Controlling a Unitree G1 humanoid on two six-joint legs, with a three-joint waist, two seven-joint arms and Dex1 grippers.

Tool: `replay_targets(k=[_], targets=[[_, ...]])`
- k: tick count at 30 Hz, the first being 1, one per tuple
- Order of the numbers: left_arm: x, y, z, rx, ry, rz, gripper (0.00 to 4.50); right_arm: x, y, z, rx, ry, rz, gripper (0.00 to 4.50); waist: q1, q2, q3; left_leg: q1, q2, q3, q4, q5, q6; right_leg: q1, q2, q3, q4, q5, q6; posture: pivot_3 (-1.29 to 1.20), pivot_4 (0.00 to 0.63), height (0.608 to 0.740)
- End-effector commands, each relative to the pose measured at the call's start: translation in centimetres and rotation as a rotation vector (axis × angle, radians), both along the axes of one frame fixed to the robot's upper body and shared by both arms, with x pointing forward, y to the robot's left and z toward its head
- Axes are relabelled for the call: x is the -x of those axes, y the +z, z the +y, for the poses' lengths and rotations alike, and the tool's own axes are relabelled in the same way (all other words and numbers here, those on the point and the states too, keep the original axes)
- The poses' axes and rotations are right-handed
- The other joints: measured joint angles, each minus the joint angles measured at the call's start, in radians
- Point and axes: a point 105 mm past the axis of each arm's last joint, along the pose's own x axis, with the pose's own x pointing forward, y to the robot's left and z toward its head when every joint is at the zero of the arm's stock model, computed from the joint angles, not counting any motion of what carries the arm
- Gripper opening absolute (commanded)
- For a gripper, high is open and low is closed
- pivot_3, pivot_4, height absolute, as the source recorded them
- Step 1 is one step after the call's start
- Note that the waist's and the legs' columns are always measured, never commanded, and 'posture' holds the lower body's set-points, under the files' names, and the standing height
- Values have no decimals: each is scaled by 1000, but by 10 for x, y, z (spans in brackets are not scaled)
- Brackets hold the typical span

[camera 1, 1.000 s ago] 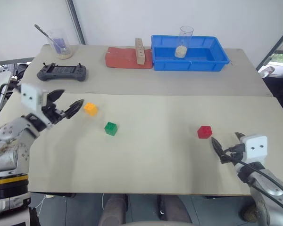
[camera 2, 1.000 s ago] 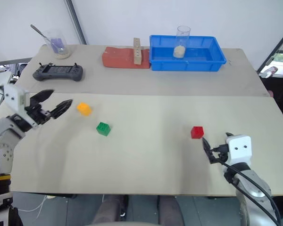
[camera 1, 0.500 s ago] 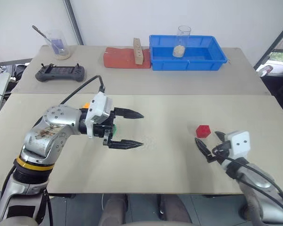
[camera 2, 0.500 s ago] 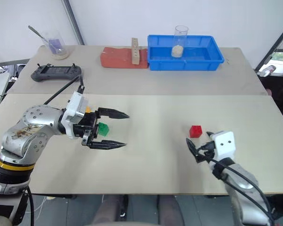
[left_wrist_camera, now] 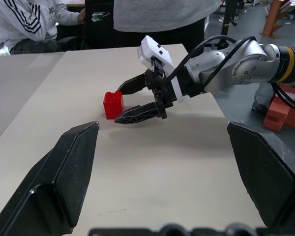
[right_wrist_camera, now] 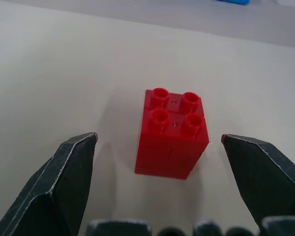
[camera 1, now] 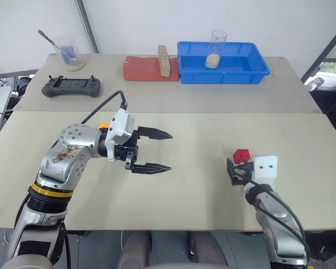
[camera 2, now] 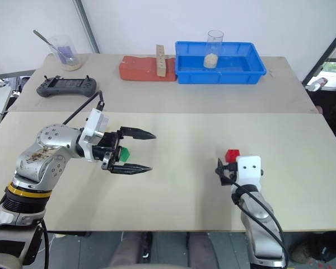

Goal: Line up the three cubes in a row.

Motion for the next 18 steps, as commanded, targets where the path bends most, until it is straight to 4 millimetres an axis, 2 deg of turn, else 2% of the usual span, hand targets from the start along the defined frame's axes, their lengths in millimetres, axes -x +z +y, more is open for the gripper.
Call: replay_targets(k=[1,7,8,10,12,15,18], targets=[[-2,7,1,14,10,-45,4500,-3,13,-3,30,-17,-66,3645,0,0,0,0,0,0,0,0,0,0,0,0,0,0,0,0,150,740],[-2,5,2,17,26,-47,4500,-6,14,-5,45,0,-75,1588,-1,0,0,1,0,0,0,0,0,0,0,1,1,0,0,0,150,740],[-2,5,2,18,31,-47,4500,-7,15,-6,43,10,-75,1384,-1,0,0,1,0,0,0,0,0,0,0,1,1,0,0,0,150,740],[-3,4,3,18,38,-47,4500,-8,20,-9,40,43,-79,1384,-1,0,0,1,0,0,0,0,0,0,0,1,1,0,0,0,150,740],[-2,1,7,13,45,-43,4500,-10,34,1,22,206,-78,1384,-1,0,0,1,0,0,1,0,0,0,0,1,1,0,0,0,150,740],[0,-3,13,8,48,-36,4500,-3,56,30,81,648,-31,1384,-7,1,1,1,-1,4,2,0,0,0,0,5,1,2,2,0,150,740],[-1,-8,13,21,53,-38,4500,-2,70,42,112,943,31,1384,-9,0,1,4,0,5,2,1,1,3,1,7,1,2,2,0,150,740]])
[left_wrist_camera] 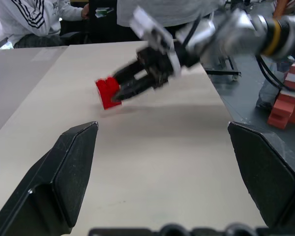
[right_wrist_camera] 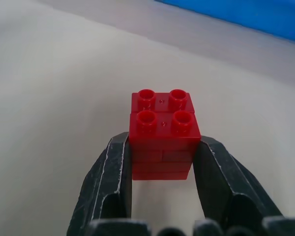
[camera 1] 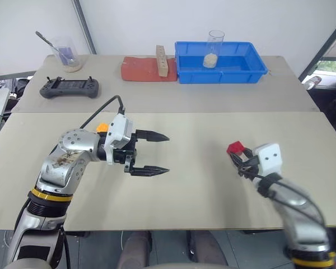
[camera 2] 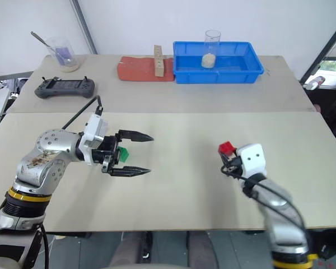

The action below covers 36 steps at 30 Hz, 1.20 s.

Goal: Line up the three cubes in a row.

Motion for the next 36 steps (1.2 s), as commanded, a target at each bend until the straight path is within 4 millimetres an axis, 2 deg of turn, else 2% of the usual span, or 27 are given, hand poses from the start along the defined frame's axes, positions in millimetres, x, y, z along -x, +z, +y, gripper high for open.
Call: replay_targets(k=[1,6,13,16,19,30,32,33,36], targets=[[-1,2,2,22,13,-52,4500,6,19,25,12,347,43,1384,0,0,0,1,1,0,0,0,0,0,2,1,0,0,0,0,150,740],[0,-1,0,50,39,-71,4500,3,11,39,92,593,108,1384,7,-1,0,0,4,-1,0,1,1,1,13,12,0,1,-2,0,150,740],[9,-9,6,46,67,-53,4500,4,-22,25,198,733,202,1384,10,-1,0,-3,3,0,2,1,1,-2,12,16,-1,2,-2,0,150,740],[17,-14,11,28,68,-40,4500,-4,-30,11,226,729,228,1384,9,-1,0,-3,3,1,2,1,1,-2,12,16,0,2,-2,0,150,740],[20,-16,14,17,73,-33,4500,-14,-28,4,230,715,235,1384,6,-1,0,-1,3,1,3,1,0,-1,13,16,1,3,-2,0,150,740],[23,-18,11,11,71,-30,4500,-29,-38,-6,311,733,233,1384,5,-1,0,1,3,1,6,2,1,-1,14,18,7,3,-2,0,150,740],[23,-18,11,11,71,-27,4500,-31,-39,-9,327,731,232,2465,5,-1,0,1,3,1,7,2,1,-1,14,18,8,3,-2,0,150,740],[24,-18,11,10,71,-26,4500,-32,-38,-9,326,729,233,2645,4,-1,0,1,3,1,8,2,1,-1,14,18,9,3,-2,0,150,740],[23,-18,11,11,78,-21,4500,-32,-35,-13,339,734,229,3636,4,-1,1,1,4,1,11,2,1,0,14,18,11,3,-2,0,150,740]])
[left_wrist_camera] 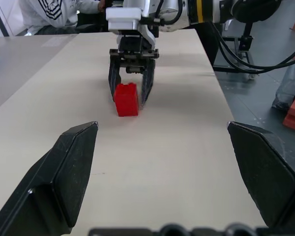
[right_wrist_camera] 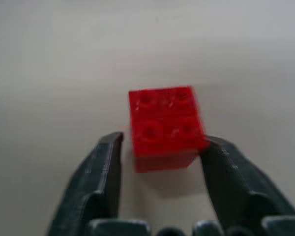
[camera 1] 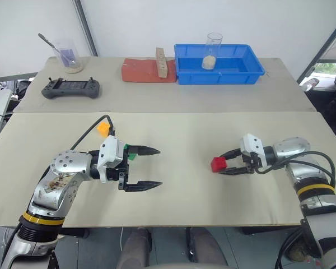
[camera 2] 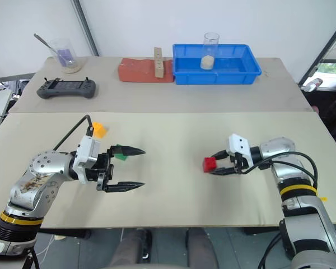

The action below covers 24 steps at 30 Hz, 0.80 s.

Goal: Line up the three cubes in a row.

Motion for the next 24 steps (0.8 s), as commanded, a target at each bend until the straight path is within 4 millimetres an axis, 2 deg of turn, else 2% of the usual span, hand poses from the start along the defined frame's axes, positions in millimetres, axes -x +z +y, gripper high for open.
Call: replay_targets(k=[1,2,3,6,11,14,19,24], targets=[[3,7,-1,7,-6,-30,4500,-2,11,-7,21,22,-40,4056,0,0,0,0,0,0,1,0,0,0,0,0,1,0,0,0,150,740],[3,6,0,7,-3,-27,4500,-2,12,-8,24,24,-41,4403,0,0,0,-1,0,0,2,0,0,0,0,0,1,0,0,0,150,740],[2,5,0,11,8,-22,4500,-1,13,-10,24,23,-40,4456,0,0,0,-1,0,0,2,0,0,0,0,1,1,0,0,0,150,740],[-1,1,3,22,60,-8,4500,2,19,-14,18,23,-45,4456,-1,0,0,-1,0,0,2,0,0,0,0,1,1,0,0,0,150,740],[-16,-11,24,50,279,-6,4500,5,54,0,-101,-28,-120,4456,-3,0,0,-1,0,0,2,0,0,-1,0,2,2,0,0,0,150,740],[-27,-13,46,115,557,-58,4500,17,85,25,-220,-114,-168,4456,0,1,0,-1,1,0,2,0,0,-2,0,1,3,0,0,0,150,740],[-14,-24,61,184,827,-66,4500,61,102,65,-321,-117,-75,4456,7,0,1,-3,2,0,2,0,0,-2,0,1,1,0,1,0,150,740],[-26,-37,75,219,1011,-44,4500,85,116,91,-350,-49,-40,4456,13,-2,2,-3,1,0,3,0,-1,-1,-1,1,0,-3,-4,0,150,740]])
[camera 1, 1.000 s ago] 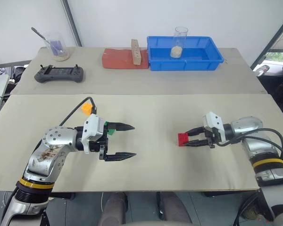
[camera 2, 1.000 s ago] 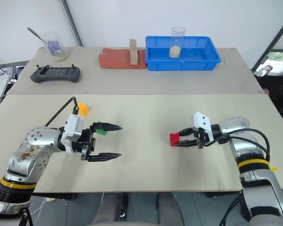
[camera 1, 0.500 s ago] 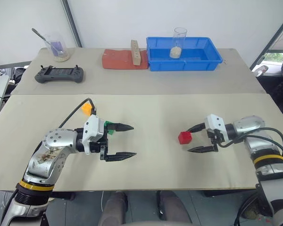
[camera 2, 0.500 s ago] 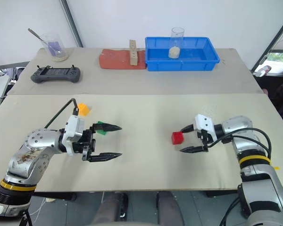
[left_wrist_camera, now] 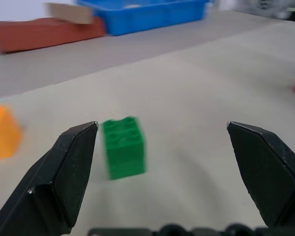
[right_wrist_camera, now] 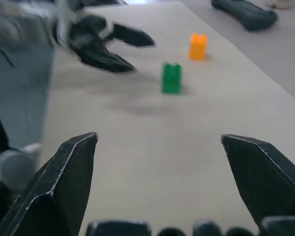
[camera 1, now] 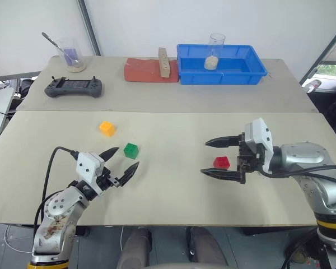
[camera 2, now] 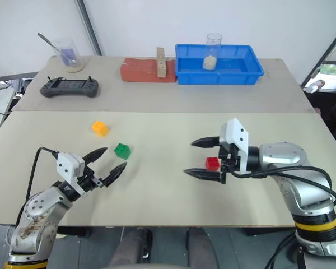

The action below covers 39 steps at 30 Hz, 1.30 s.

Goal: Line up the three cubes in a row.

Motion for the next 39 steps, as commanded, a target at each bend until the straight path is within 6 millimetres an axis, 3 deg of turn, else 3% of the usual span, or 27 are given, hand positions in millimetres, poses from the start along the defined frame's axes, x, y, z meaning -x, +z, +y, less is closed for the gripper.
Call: replay_targets(k=[1,7,16,23,29,33,39], targets=[[-12,8,9,9,101,-56,4500,10,19,11,-24,28,-27,4456,1,0,0,0,0,0,0,0,0,0,0,0,-1,0,0,0,150,740],[-23,-6,-5,28,60,-9,4500,9,25,13,-29,20,-30,4456,-3,-2,0,-1,-2,0,0,0,0,0,0,0,-2,0,0,0,150,740],[-42,-28,5,6,140,22,4500,11,20,7,-10,-8,-32,4456,-5,-2,0,-6,-2,-1,-1,1,2,-3,0,0,-2,2,7,0,150,740],[-42,-28,-5,18,85,14,1256,10,14,4,-9,-22,-23,4500,-3,-2,0,-7,-2,-1,-1,1,2,-1,0,0,-8,4,7,0,150,740],[-46,-21,-3,-12,48,-3,1254,5,9,-7,-3,-67,-29,4500,-4,-2,0,-7,-1,0,-1,1,2,-1,0,0,-11,4,3,0,150,740],[-41,5,-32,-164,-333,-50,1254,-2,4,-35,44,-160,-51,4500,5,-2,0,-9,-1,-1,-1,1,2,-2,0,-2,-12,7,9,0,150,740],[-30,2,-71,-260,-761,-5,1254,-1,-3,-60,85,-234,-56,4500,8,-2,0,-10,-2,1,-1,1,2,-2,-1,0,-15,3,2,0,150,740]])
